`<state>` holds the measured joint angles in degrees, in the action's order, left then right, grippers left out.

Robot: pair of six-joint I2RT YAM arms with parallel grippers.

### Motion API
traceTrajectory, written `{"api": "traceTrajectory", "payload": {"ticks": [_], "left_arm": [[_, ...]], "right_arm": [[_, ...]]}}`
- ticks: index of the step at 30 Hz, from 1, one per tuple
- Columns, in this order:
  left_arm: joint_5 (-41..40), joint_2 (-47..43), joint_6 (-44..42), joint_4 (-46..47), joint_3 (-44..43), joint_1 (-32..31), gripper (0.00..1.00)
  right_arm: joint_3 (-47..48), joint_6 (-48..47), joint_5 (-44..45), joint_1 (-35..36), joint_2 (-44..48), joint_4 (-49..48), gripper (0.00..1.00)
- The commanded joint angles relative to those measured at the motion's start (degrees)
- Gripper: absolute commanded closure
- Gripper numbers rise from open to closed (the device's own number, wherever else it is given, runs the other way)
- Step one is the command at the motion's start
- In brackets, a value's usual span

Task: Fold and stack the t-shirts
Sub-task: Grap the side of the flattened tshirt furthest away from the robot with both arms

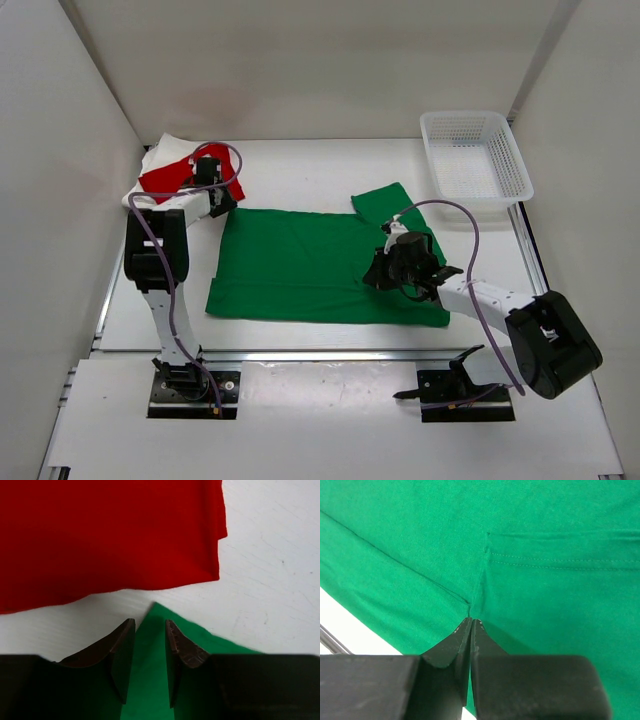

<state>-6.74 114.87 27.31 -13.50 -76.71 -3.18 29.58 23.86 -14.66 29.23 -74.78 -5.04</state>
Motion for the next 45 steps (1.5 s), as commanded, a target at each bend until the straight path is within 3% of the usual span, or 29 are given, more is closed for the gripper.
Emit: {"api": "traceTrajectory", "payload": {"ticks": [1, 7, 10, 18, 22, 25, 31, 34, 38, 45], "left_arm": [[-0.20, 1.23, -1.91, -2.93, -3.45, -0.07, 0.59], [-0.12, 5.89, -3.40, -9.09, -10.65, -1.21, 0.56], [0.06, 5.81, -3.75, -9.44, -9.96, -0.95, 0.56], [1.38, 3.70, -3.23, -7.60, -6.71, -0.25, 0.77], [2.78, 1.42, -1.91, -4.88, -3.89, 0.19, 0.91], [3.58, -0.95, -0.51, -2.77, -1.61, 0.11, 0.99], [4.98, -8.51, 1.51, 0.93, 2.34, -0.86, 1.00], [8.22, -12.11, 5.02, 3.91, 5.15, -0.51, 1.00], [8.42, -15.19, 6.00, 6.55, 8.23, -2.18, 1.00], [9.64, -13.62, 6.97, 8.05, 9.20, -2.80, 1.00]], "right_arm": [[0.65, -0.83, -0.99, 0.65, -0.63, -3.49, 1.00], [0.21, 0.05, -1.42, 1.88, -0.36, -4.89, 1.00], [0.48, 0.31, -1.69, 1.18, 0.51, -4.72, 1.00], [0.38, 0.40, -2.22, -2.43, 5.78, -4.19, 0.99], [4.24, 0.31, -2.30, -5.67, 3.87, -4.45, 0.97], [7.41, -0.13, -1.44, -8.05, -1.39, -5.51, 0.96], [22.33, -2.58, 3.04, -13.93, -17.65, -6.30, 0.86], [29.09, -3.29, 7.35, -16.05, -25.38, -6.83, 0.75], [41.65, -5.31, 11.04, -18.42, -35.84, -1.58, 0.65], [60.57, -9.52, 17.63, -18.95, -48.34, 13.01, 0.63]]}}
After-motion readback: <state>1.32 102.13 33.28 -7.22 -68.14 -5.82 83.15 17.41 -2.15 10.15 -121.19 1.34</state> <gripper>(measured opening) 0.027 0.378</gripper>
